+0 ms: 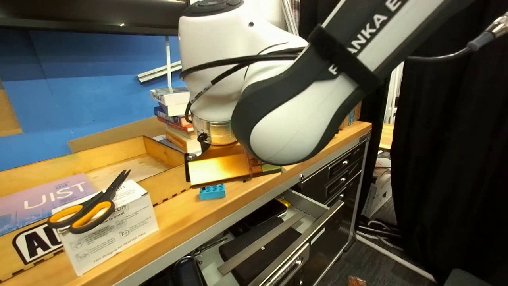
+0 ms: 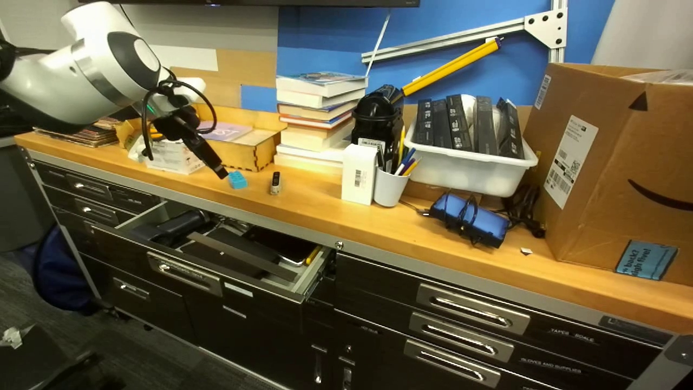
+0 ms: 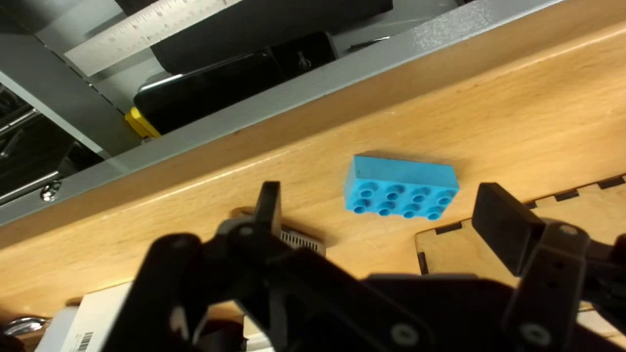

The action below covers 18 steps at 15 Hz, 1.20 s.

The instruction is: Put the blue object in the drawer and close the drawer

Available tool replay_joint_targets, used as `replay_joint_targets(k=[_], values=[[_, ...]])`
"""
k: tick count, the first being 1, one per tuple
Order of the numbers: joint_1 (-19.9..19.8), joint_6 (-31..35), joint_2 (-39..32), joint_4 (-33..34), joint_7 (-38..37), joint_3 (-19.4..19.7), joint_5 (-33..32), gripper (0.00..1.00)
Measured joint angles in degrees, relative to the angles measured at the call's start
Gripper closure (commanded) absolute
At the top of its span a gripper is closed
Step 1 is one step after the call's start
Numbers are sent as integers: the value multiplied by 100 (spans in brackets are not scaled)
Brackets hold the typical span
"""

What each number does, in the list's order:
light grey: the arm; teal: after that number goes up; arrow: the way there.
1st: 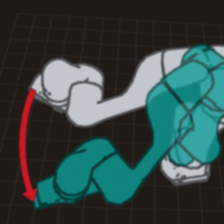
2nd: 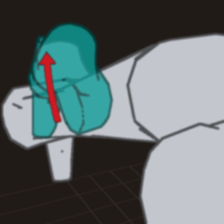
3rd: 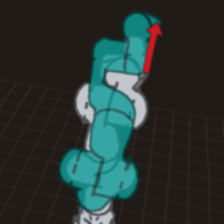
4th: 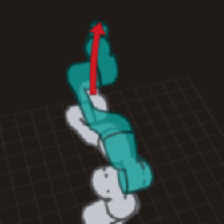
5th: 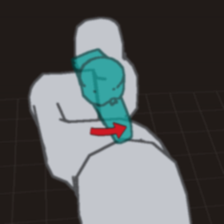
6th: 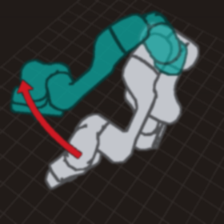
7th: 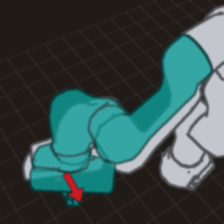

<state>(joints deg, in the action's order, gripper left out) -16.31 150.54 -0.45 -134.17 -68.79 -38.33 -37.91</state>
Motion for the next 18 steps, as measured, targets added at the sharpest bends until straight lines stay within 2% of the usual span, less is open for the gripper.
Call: replay_joint_targets(k=[5,8,9,11,12,15,18], values=[[-1,-191,-776,577,-23,44,-139,0],[96,-448,-1168,942,-364,176,-756,0],[354,-467,-1270,1053,-421,457,-819,0],[1186,-464,-1399,1271,-424,1330,-808,0],[1538,-467,-1462,1370,-424,1673,-778,17],[2263,-470,-1632,1602,-428,2320,-634,42],[2650,-471,-1681,1741,-422,2650,-399,45]])
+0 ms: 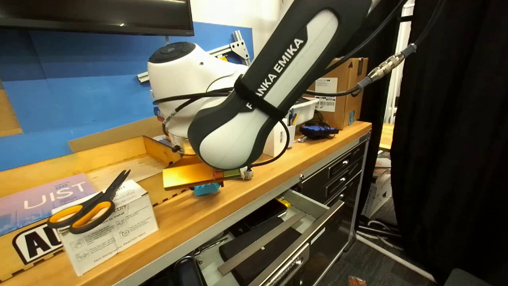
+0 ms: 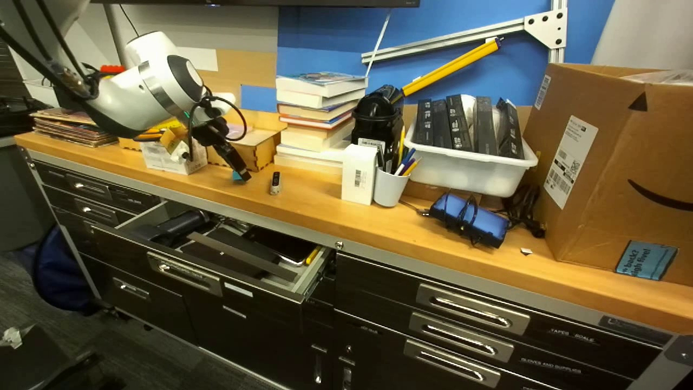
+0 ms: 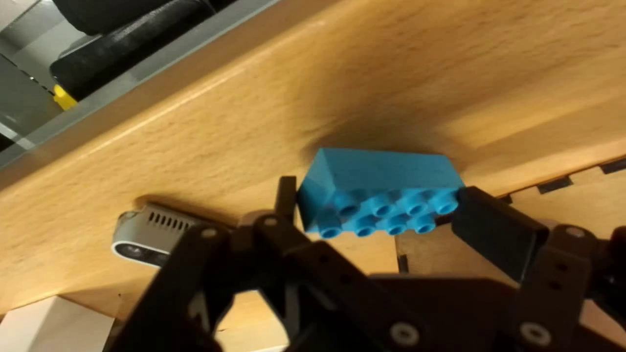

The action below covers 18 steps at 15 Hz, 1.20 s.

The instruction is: Put the blue object in the drawer and close the drawer

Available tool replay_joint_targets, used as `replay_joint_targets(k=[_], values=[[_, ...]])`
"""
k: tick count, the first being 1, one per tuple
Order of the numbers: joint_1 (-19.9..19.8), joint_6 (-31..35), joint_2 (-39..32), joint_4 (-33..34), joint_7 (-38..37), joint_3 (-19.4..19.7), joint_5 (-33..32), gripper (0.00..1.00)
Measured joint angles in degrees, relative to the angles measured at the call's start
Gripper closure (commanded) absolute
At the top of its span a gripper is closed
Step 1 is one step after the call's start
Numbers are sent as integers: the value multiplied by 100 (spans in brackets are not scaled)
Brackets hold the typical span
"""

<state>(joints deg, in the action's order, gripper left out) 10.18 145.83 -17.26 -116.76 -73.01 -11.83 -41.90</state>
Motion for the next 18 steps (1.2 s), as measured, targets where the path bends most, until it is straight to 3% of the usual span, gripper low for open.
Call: replay_joint_targets(k=[4,10,18], values=[[235,0,10,28,1,234,262,46],[285,3,196,-189,10,355,789,46],[243,101,1488,-1885,-3,473,1345,46]])
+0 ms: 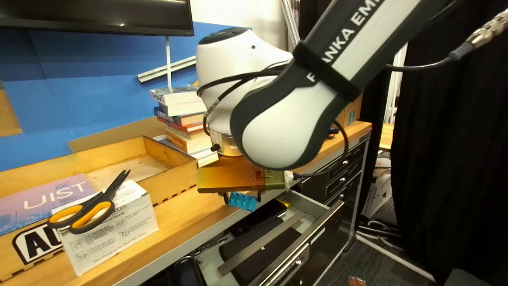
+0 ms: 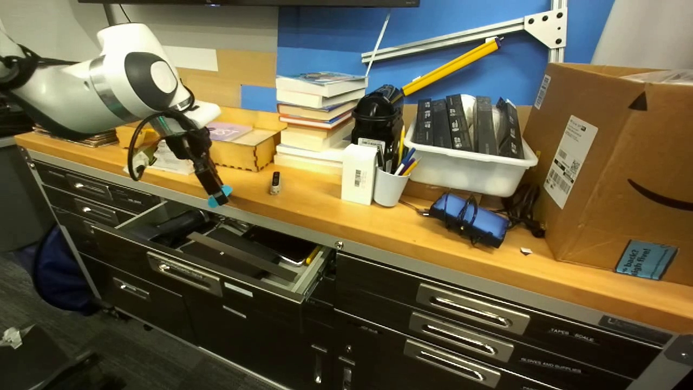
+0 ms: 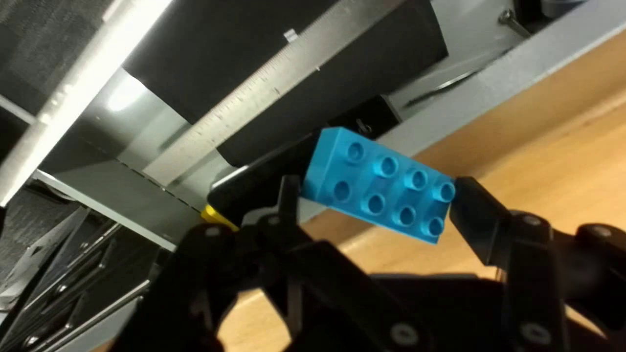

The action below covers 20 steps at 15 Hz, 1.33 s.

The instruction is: Put the blue object in the drawer and close the drawer

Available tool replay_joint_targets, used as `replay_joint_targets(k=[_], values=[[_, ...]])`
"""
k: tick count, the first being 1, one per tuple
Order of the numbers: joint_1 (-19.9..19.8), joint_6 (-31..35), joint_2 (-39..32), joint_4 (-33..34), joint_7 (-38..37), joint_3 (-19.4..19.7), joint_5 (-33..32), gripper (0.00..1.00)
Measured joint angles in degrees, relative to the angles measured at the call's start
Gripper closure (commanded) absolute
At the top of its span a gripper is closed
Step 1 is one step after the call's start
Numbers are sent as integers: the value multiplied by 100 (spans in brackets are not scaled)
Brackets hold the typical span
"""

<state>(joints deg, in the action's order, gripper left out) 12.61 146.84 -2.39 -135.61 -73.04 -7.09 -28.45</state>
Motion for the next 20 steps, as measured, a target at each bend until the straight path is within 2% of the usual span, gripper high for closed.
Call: replay_joint_targets(k=[3,7,8,10,13,17,18,20], values=[[-9,301,230,-598,-94,-12,27,46],[-1,715,102,-831,-252,-74,24,46],[10,813,18,-828,-258,-77,24,5],[19,968,-167,-811,-262,-82,25,0],[18,1030,-363,-756,-262,-81,25,0],[-23,956,-228,-825,-139,-77,178,0],[-37,876,-134,-901,17,-74,292,0],[-44,865,-10,-1178,875,-117,937,0]])
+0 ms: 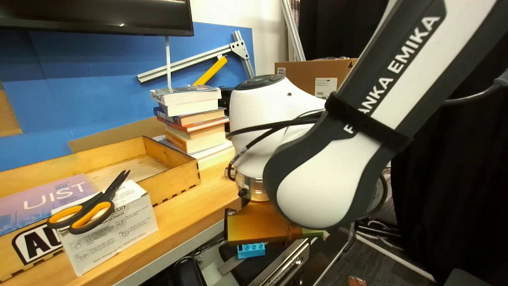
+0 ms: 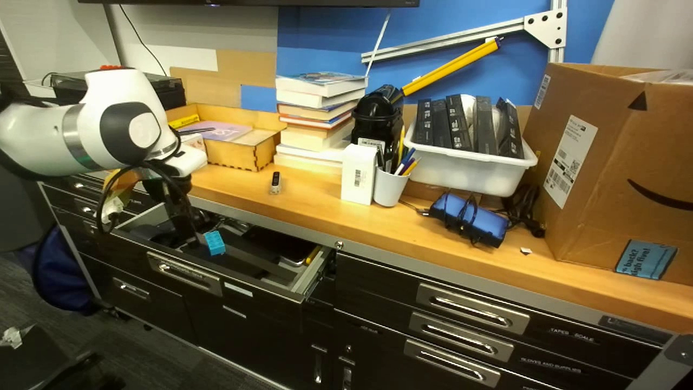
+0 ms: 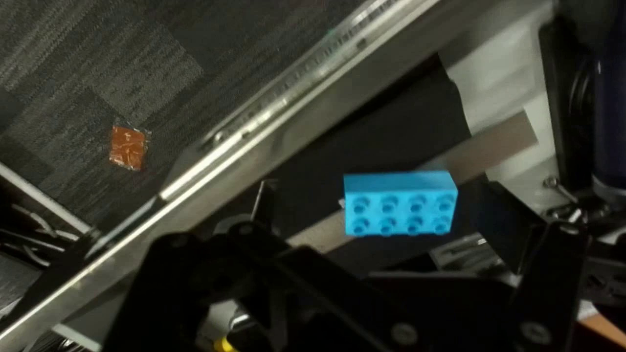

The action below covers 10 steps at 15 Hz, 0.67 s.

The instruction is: Put the blue object in the drawer and close the drawer

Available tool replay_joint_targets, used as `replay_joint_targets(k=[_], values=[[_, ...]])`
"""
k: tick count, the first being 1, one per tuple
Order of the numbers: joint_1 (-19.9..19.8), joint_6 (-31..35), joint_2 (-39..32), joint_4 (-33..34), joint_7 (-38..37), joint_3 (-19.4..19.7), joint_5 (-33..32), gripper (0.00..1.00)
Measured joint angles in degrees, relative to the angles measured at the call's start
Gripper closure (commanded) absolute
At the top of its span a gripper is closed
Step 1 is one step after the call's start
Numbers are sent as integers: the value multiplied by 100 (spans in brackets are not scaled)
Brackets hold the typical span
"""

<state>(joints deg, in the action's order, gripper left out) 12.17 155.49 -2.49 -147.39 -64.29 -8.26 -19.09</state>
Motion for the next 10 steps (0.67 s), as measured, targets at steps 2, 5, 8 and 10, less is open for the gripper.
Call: replay_joint_targets(k=[2,5,8,10], values=[[0,15,-9,-304,888,-71,706,0],[-47,-117,54,-466,2149,-83,1606,0],[-243,-818,303,-464,3212,19,2086,0],[-389,-1230,509,-458,3595,114,2087,0]])
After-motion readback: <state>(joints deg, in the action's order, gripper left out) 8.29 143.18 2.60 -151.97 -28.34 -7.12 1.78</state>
